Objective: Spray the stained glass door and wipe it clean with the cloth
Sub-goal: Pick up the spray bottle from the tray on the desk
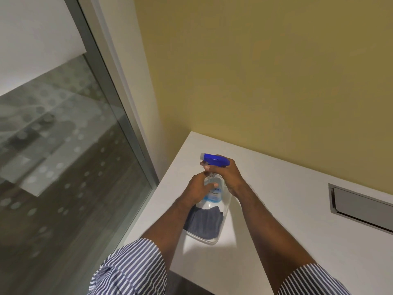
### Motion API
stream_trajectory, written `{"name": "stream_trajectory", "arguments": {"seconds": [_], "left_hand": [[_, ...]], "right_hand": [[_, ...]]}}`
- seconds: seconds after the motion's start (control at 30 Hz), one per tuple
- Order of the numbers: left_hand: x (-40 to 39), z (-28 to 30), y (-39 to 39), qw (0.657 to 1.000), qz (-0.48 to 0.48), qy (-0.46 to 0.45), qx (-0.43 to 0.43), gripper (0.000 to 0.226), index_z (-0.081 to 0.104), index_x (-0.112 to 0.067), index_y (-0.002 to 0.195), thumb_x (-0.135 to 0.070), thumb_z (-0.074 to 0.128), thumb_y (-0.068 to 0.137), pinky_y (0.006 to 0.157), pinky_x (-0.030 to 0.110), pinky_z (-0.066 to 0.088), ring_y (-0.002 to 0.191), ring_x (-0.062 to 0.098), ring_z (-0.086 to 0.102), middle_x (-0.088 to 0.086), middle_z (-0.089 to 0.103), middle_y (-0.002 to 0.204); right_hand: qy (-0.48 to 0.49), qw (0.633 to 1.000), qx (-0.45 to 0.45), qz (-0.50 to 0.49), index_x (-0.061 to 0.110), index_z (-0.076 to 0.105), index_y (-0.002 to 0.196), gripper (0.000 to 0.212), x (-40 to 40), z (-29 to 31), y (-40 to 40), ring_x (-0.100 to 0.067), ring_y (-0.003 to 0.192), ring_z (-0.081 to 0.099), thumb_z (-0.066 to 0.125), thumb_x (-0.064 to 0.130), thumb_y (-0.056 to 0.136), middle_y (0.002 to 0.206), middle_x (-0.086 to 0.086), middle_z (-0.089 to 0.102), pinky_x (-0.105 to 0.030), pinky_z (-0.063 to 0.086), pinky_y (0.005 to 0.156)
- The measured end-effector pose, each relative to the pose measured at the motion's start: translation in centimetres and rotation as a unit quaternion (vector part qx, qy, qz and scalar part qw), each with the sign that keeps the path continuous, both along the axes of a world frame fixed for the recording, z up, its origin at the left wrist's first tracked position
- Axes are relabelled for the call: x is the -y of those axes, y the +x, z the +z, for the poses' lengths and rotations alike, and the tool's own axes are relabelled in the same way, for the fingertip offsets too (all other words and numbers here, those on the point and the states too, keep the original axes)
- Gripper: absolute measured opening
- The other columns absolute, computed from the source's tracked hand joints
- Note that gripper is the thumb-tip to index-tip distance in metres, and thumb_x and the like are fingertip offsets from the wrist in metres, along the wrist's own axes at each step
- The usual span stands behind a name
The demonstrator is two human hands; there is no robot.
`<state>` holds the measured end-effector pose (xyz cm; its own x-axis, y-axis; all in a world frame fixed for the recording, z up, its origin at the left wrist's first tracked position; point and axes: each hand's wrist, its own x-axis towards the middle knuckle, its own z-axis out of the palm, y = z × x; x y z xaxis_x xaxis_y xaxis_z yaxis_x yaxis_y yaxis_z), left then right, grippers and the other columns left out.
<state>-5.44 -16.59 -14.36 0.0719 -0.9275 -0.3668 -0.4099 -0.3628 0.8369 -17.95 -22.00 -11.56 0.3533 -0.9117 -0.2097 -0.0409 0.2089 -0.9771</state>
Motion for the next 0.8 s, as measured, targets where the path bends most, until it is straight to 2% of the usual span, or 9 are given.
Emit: {"name": "stream_trajectory", "arguments": {"seconds": [0.1, 0.17, 0.27, 0.33, 0.4, 0.47, 0.53, 0.7, 0.8], "left_hand": [[0.1, 0.2, -0.1, 1.0, 0.005, -0.008, -0.008, 0.048, 0.053, -0.013, 0.142, -0.03, 0.065, 0.098, 0.086, 0.012, 0.043, 0.121, 0.019, 0.061, 0.003, 0.061, 0.14], [0.1, 0.6, -0.1, 1.0, 0.007, -0.023, -0.007, 0.048, 0.053, -0.014, 0.141, -0.031, 0.065, 0.098, 0.076, 0.006, 0.042, 0.113, 0.014, 0.061, 0.002, 0.062, 0.138], [0.3, 1.4, 0.1, 0.999, 0.0, -0.046, -0.008, 0.046, 0.055, -0.017, 0.138, -0.033, 0.067, 0.097, 0.074, 0.006, 0.043, 0.104, 0.007, 0.06, 0.0, 0.065, 0.136], [0.4, 2.2, 0.3, 0.998, -0.009, -0.061, -0.008, 0.045, 0.057, -0.02, 0.135, -0.037, 0.068, 0.095, 0.083, 0.014, 0.049, 0.109, 0.011, 0.064, -0.001, 0.066, 0.134], [0.5, 3.5, 0.4, 0.997, -0.014, -0.075, -0.017, 0.043, 0.057, -0.023, 0.131, -0.041, 0.068, 0.094, 0.096, 0.029, 0.053, 0.116, 0.016, 0.065, -0.001, 0.066, 0.133], [0.4, 5.2, 0.6, 0.996, -0.018, -0.087, -0.029, 0.039, 0.059, -0.026, 0.127, -0.043, 0.068, 0.093, 0.103, 0.038, 0.053, 0.117, 0.016, 0.063, -0.003, 0.065, 0.132], [0.1, 6.8, 1.0, 0.993, -0.011, -0.104, -0.049, 0.039, 0.063, -0.028, 0.121, -0.048, 0.07, 0.088, 0.105, 0.044, 0.053, 0.116, 0.016, 0.065, -0.004, 0.067, 0.129], [-1.9, 11.0, 2.5, 0.981, 0.024, -0.173, -0.085, 0.056, 0.07, -0.025, 0.115, -0.061, 0.072, 0.072, 0.102, 0.047, 0.055, 0.111, 0.018, 0.069, -0.003, 0.073, 0.12], [-3.9, 13.7, 3.9, 0.976, 0.029, -0.193, -0.092, 0.055, 0.07, -0.025, 0.115, -0.061, 0.071, 0.073, 0.101, 0.047, 0.056, 0.11, 0.021, 0.07, -0.002, 0.073, 0.119]], "right_hand": [[0.008, 1.0, -0.006, 0.004, 0.003, 0.07, 0.121, 0.046, 0.5, 0.4, 0.1, -0.034, 0.109, 0.073, 0.085, 0.016, 0.079, 0.11, -0.016, 0.078, -0.056, 0.053, 0.105], [0.007, 1.0, -0.003, 0.0, 0.005, 0.071, 0.121, 0.057, 0.7, 0.9, 0.2, -0.035, 0.11, 0.072, 0.09, 0.026, 0.072, 0.111, -0.017, 0.077, -0.056, 0.053, 0.104], [-0.005, 1.0, 0.003, -0.021, 0.01, 0.073, 0.119, 0.074, 1.1, 2.1, 0.2, -0.035, 0.112, 0.071, 0.097, 0.044, 0.058, 0.113, -0.016, 0.076, -0.054, 0.056, 0.102], [-0.021, 0.999, 0.016, -0.022, 0.009, 0.075, 0.114, 0.062, 1.0, 3.9, 0.2, -0.033, 0.107, 0.073, 0.095, 0.037, 0.062, 0.108, -0.017, 0.078, -0.046, 0.058, 0.097], [-0.051, 0.997, 0.049, -0.021, 0.007, 0.078, 0.103, 0.034, 1.1, 5.9, 0.2, -0.032, 0.098, 0.076, 0.087, 0.019, 0.073, 0.099, -0.016, 0.079, -0.039, 0.058, 0.09], [-0.07, 0.993, 0.095, -0.028, 0.006, 0.078, 0.098, 0.018, 0.9, 8.3, 0.5, -0.032, 0.089, 0.075, 0.079, 0.002, 0.081, 0.091, -0.016, 0.078, -0.039, 0.059, 0.088], [-0.077, 0.988, 0.134, -0.032, 0.006, 0.076, 0.094, 0.017, 0.5, 10.5, 1.1, -0.031, 0.083, 0.074, 0.074, -0.006, 0.083, 0.086, -0.014, 0.076, -0.041, 0.059, 0.087], [-0.105, 0.979, 0.175, 0.01, 0.006, 0.076, 0.091, 0.017, -1.2, 16.1, 2.6, -0.03, 0.081, 0.072, 0.076, 0.003, 0.075, 0.084, -0.013, 0.073, -0.048, 0.059, 0.091], [-0.129, 0.977, 0.165, 0.05, 0.001, 0.072, 0.102, 0.036, -3.2, 19.2, 4.0, -0.03, 0.083, 0.073, 0.083, 0.013, 0.07, 0.085, -0.014, 0.073, -0.047, 0.061, 0.089]]}}
